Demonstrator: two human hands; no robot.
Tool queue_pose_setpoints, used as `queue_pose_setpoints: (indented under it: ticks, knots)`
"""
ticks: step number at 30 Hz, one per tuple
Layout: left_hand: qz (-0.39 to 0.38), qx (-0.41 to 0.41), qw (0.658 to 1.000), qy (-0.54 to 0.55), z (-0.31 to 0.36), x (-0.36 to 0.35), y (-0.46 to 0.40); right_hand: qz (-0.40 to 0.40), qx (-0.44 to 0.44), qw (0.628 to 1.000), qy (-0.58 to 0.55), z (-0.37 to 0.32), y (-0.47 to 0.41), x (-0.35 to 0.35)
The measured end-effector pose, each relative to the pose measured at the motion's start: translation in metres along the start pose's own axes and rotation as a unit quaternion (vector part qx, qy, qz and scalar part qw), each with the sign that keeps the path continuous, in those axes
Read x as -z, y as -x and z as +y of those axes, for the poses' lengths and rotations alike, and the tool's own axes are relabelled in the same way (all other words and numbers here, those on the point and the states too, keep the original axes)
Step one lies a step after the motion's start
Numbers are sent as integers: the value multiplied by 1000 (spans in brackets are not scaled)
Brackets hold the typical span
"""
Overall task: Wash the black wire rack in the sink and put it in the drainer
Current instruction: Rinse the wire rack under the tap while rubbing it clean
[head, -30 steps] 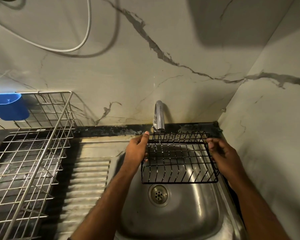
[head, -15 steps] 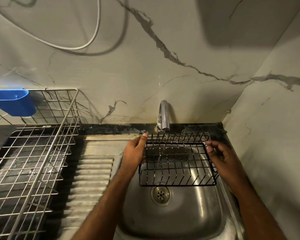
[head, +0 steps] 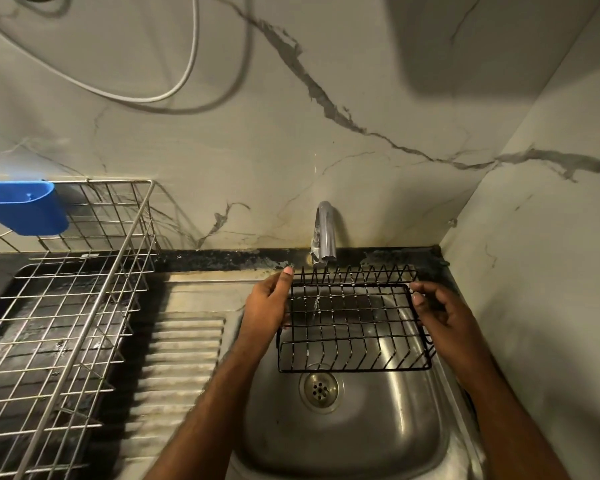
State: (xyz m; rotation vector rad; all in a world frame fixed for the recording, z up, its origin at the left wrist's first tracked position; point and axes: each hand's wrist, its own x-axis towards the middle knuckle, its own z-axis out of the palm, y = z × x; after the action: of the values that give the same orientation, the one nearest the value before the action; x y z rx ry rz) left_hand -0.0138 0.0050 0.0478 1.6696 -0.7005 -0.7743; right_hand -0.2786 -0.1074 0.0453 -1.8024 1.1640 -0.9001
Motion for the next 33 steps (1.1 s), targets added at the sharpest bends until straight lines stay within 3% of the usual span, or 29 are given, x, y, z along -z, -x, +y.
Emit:
queue_pose_setpoints:
  ticks: [33]
  knots:
    - [46,-4,999,-10,-6,18,-1,-24,14,1000,14,-11,-6,-12]
